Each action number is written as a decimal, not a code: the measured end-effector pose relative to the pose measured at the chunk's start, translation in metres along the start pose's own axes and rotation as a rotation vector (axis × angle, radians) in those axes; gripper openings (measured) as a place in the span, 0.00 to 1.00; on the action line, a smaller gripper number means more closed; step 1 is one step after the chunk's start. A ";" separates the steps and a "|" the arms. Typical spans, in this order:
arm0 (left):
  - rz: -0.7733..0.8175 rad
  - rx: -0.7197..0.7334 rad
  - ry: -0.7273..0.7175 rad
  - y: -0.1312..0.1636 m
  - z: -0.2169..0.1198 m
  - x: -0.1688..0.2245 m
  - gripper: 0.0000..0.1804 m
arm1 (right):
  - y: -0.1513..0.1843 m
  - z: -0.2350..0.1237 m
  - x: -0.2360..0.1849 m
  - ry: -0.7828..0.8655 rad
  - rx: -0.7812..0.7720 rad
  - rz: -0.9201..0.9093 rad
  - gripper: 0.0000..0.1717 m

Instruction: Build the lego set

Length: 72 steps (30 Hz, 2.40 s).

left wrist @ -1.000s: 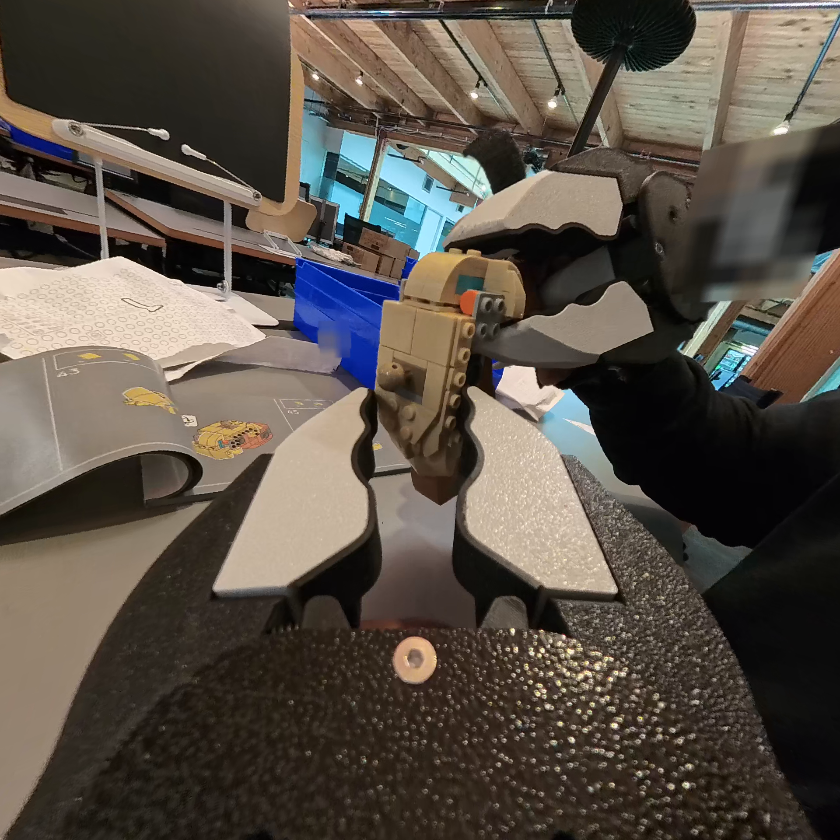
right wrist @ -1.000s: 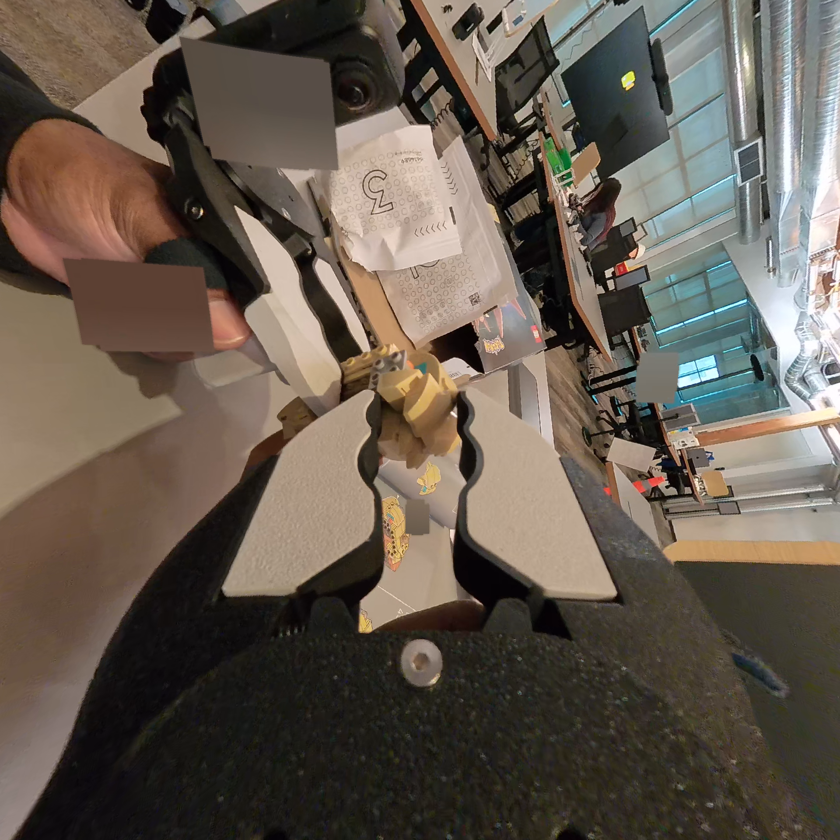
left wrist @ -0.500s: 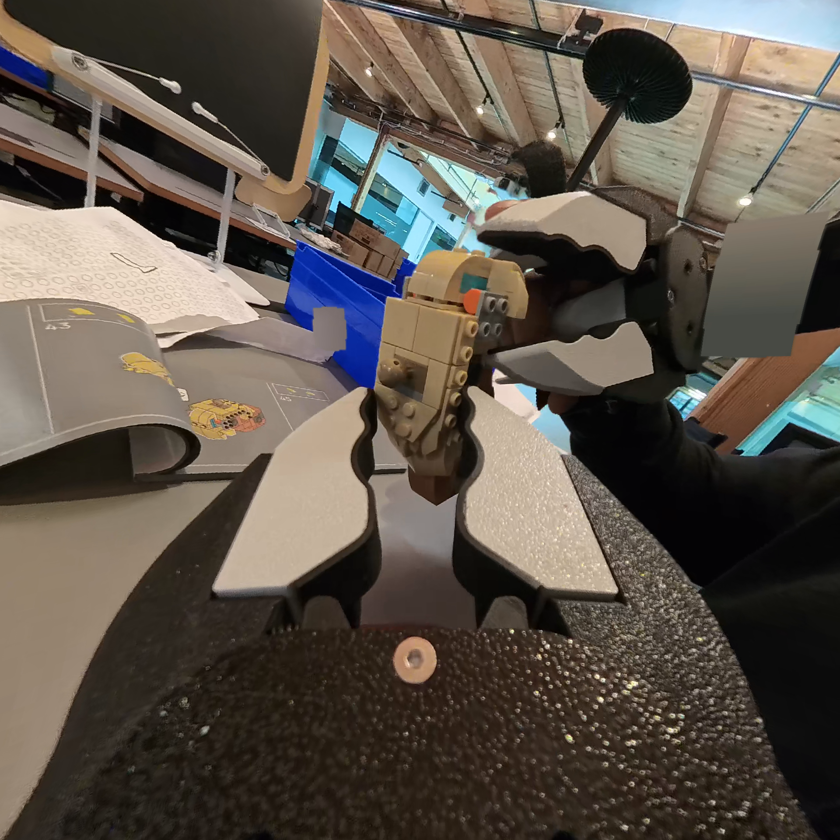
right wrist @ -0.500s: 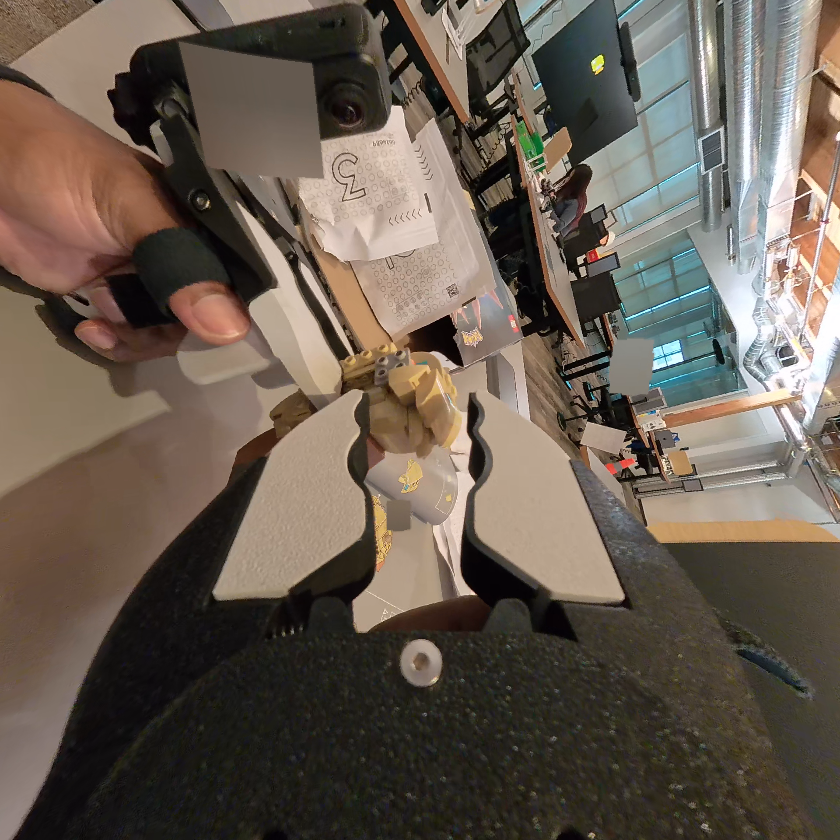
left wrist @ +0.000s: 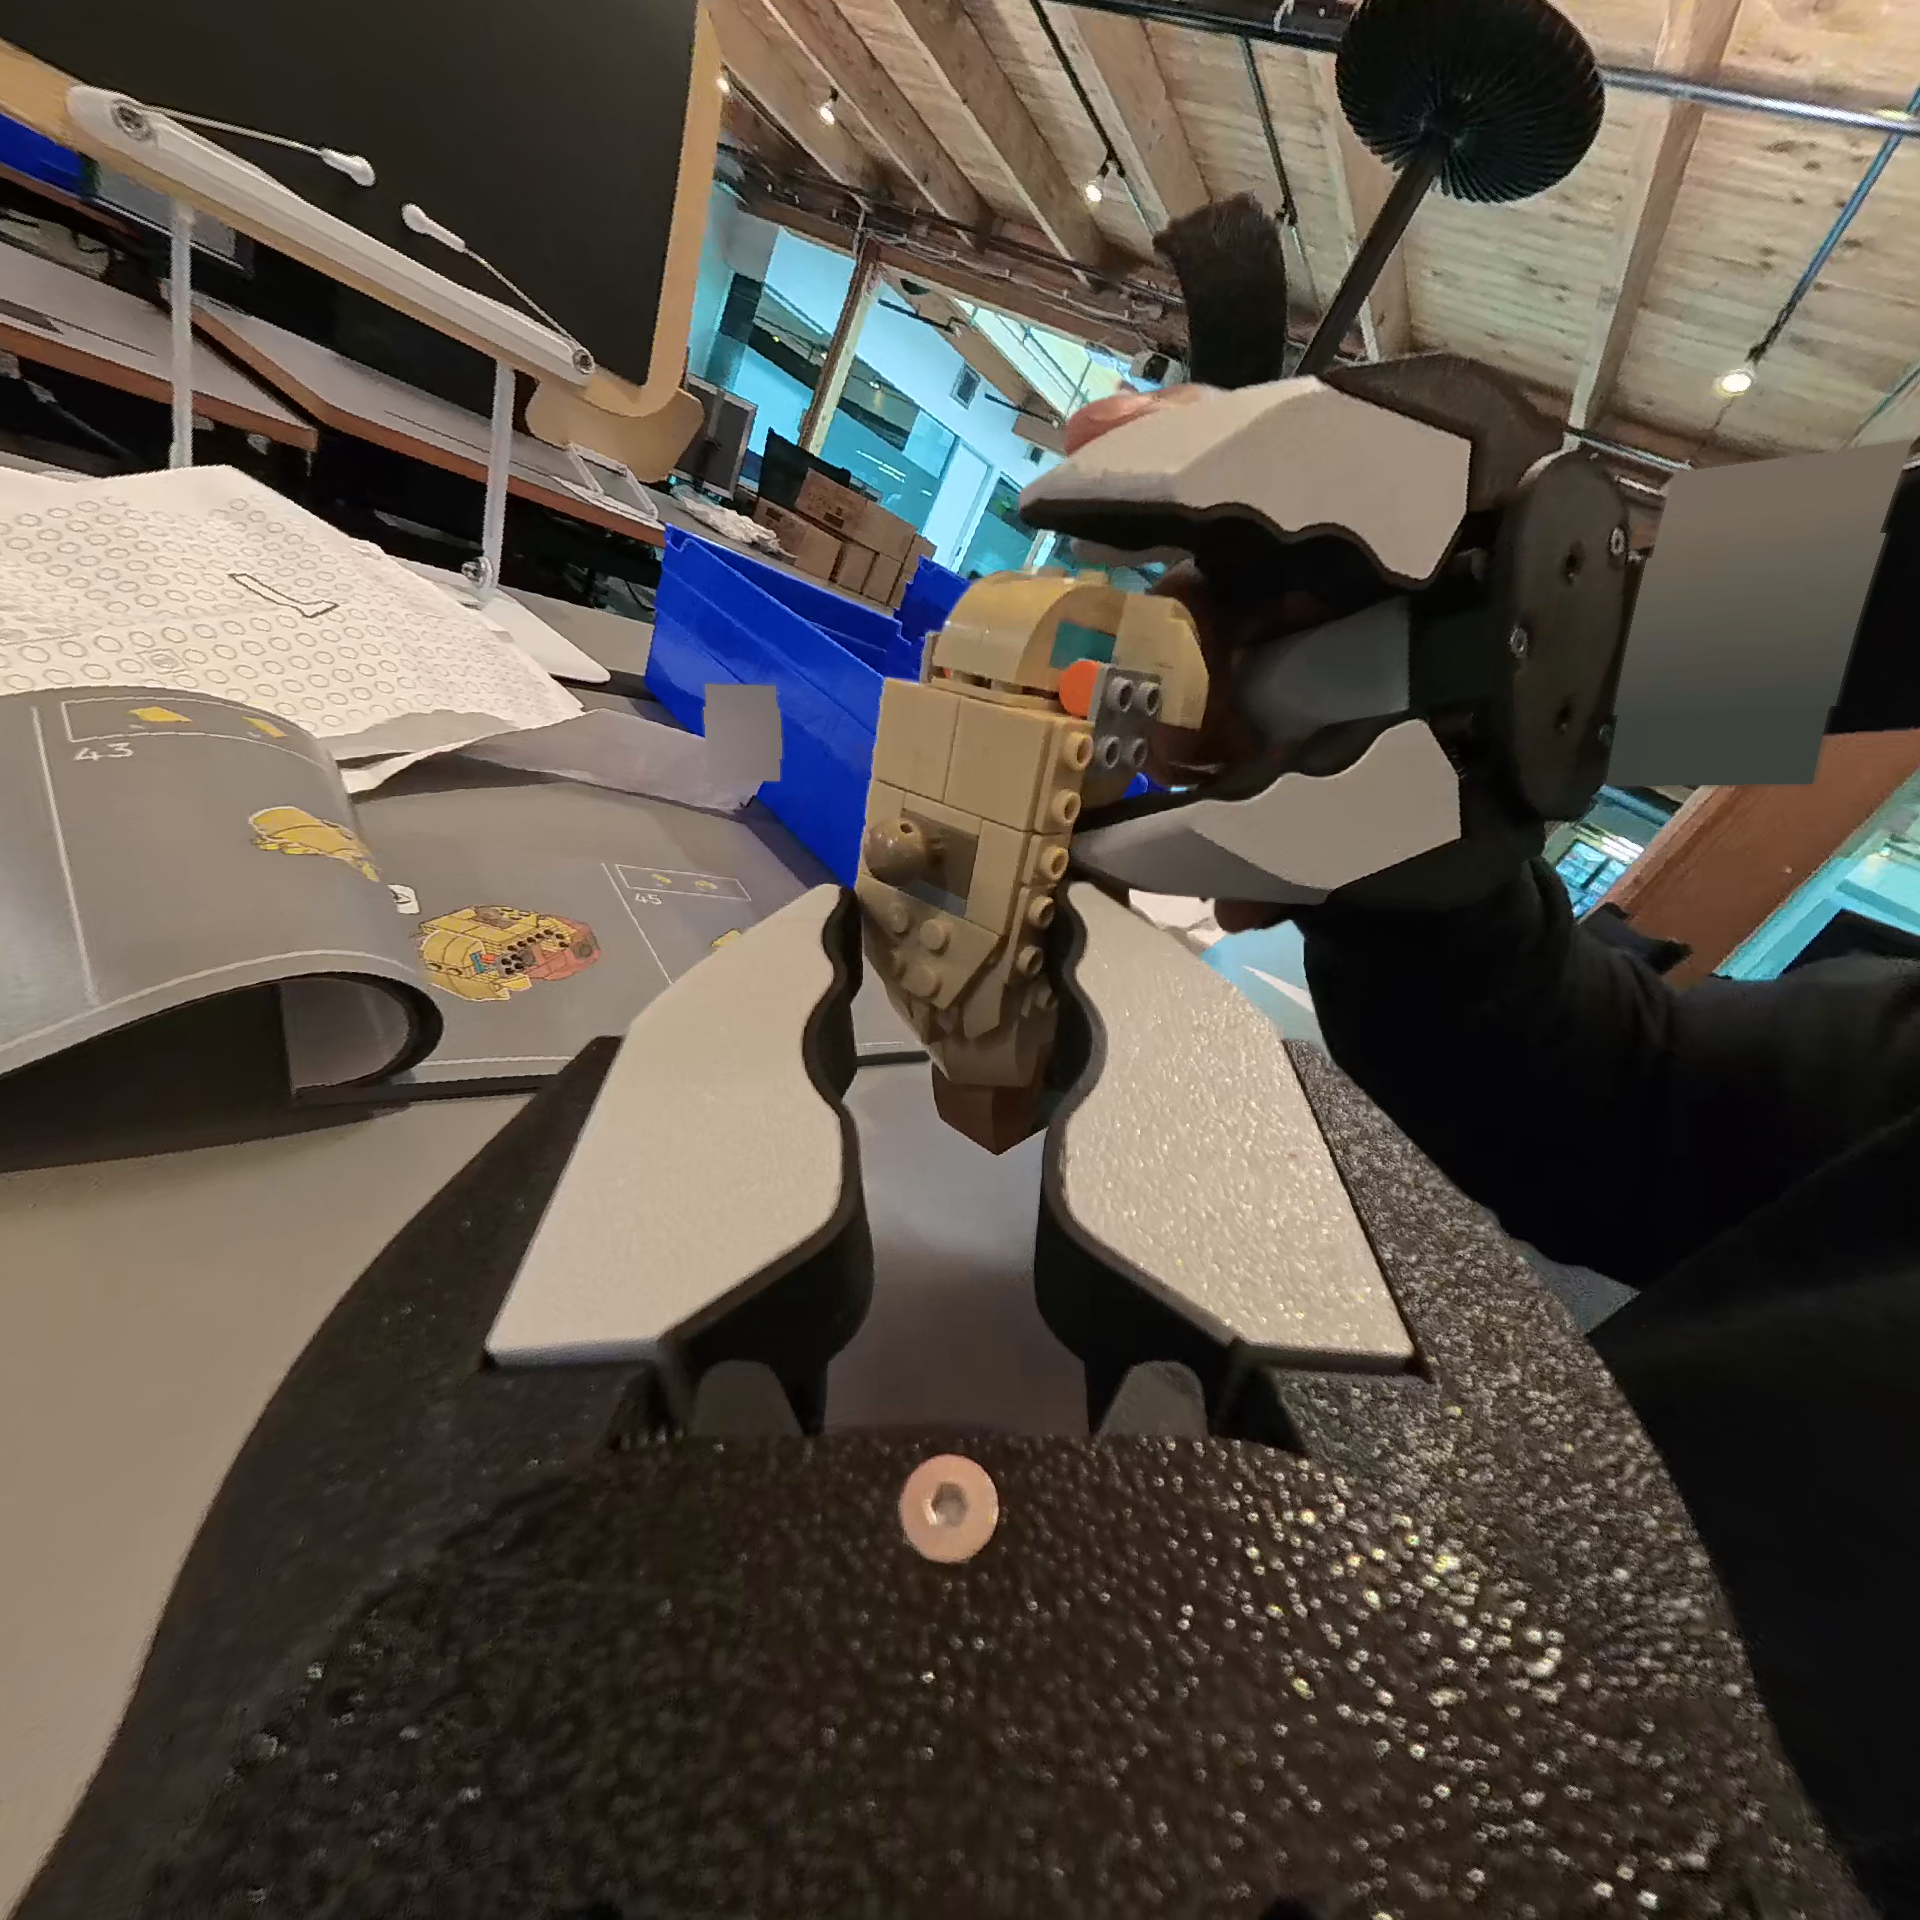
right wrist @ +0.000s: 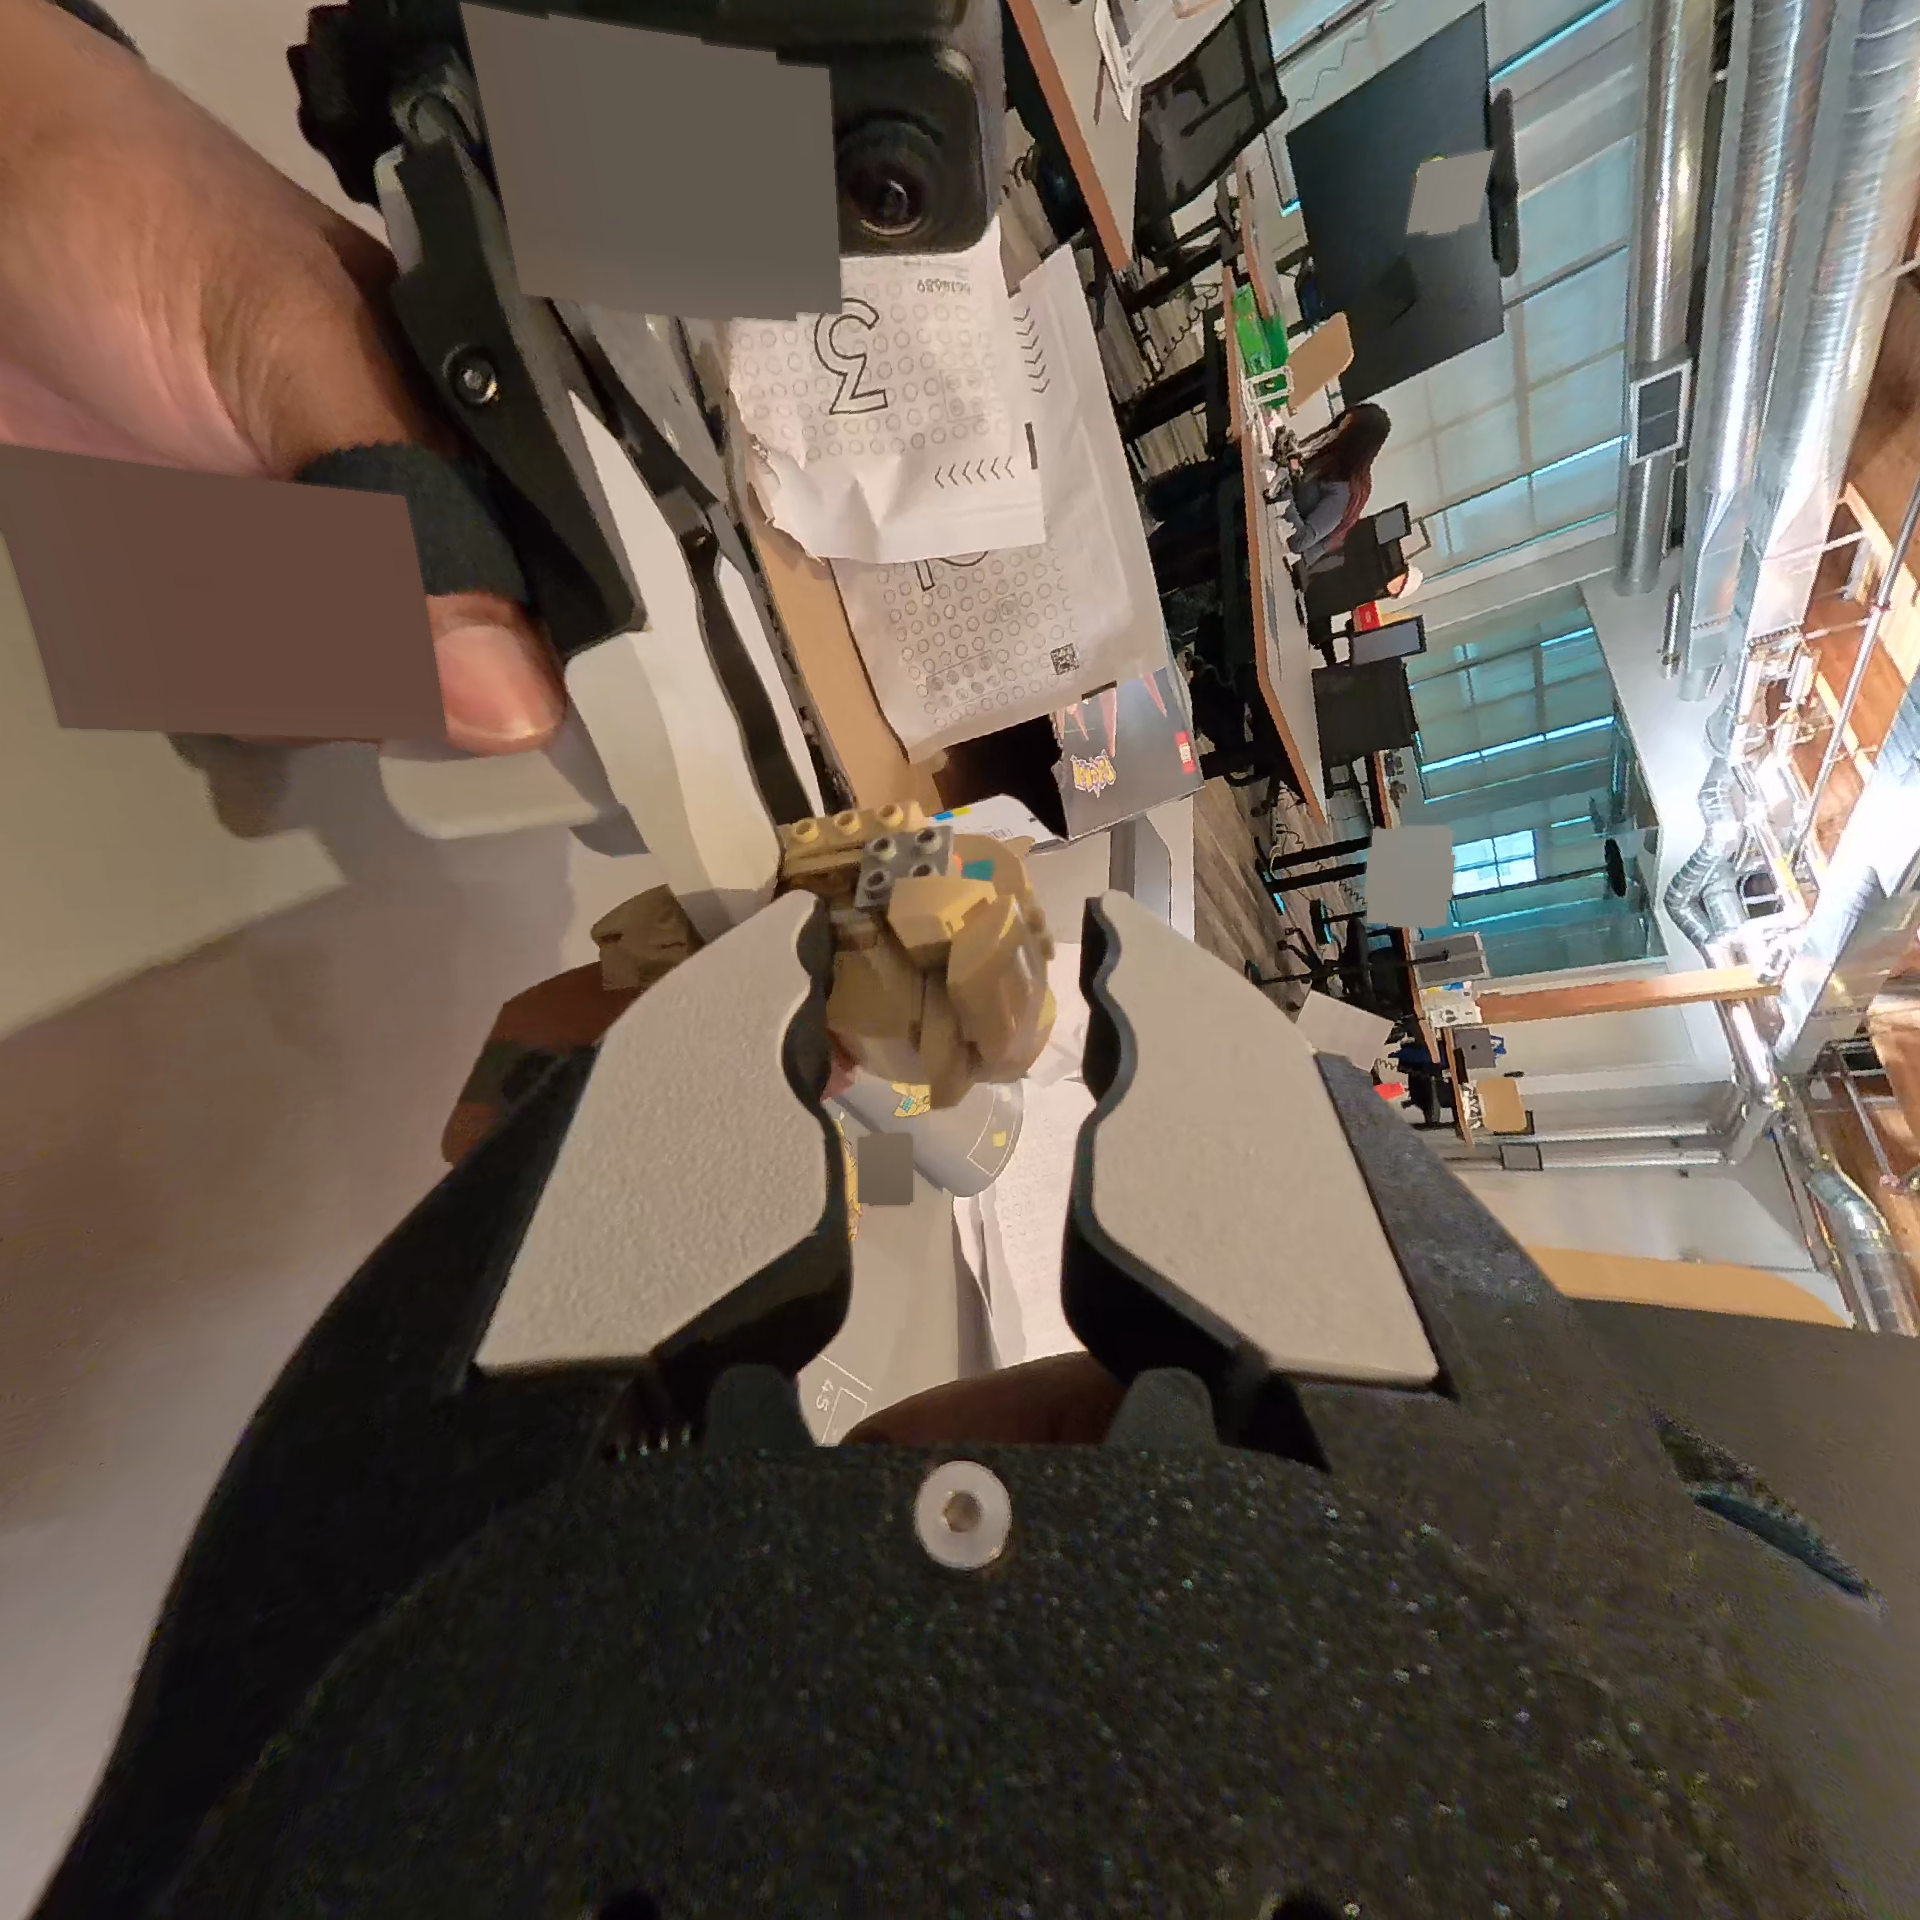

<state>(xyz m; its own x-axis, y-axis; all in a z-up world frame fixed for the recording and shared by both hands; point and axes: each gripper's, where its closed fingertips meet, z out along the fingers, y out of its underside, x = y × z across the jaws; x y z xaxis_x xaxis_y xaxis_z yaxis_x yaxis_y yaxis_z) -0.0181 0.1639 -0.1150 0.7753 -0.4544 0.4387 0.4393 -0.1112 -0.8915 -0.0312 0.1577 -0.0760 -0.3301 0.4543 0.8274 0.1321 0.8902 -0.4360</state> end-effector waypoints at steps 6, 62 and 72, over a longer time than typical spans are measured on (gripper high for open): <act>0.021 -0.028 0.009 0.004 0.002 0.003 0.19 | 0.001 -0.003 -0.007 -0.075 0.006 -0.041 0.23; 0.061 -0.068 0.021 0.010 0.007 0.009 0.18 | 0.002 -0.008 -0.012 -0.100 0.008 0.041 0.24; -0.043 0.004 0.067 -0.004 0.002 0.001 0.18 | 0.015 -0.035 0.000 0.020 0.067 0.270 0.43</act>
<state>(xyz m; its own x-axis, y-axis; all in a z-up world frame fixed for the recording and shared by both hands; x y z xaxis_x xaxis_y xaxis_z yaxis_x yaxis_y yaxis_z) -0.0178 0.1657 -0.1105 0.7238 -0.5071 0.4679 0.4736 -0.1281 -0.8714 0.0033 0.1720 -0.0706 -0.2722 0.6761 0.6847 0.1506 0.7327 -0.6637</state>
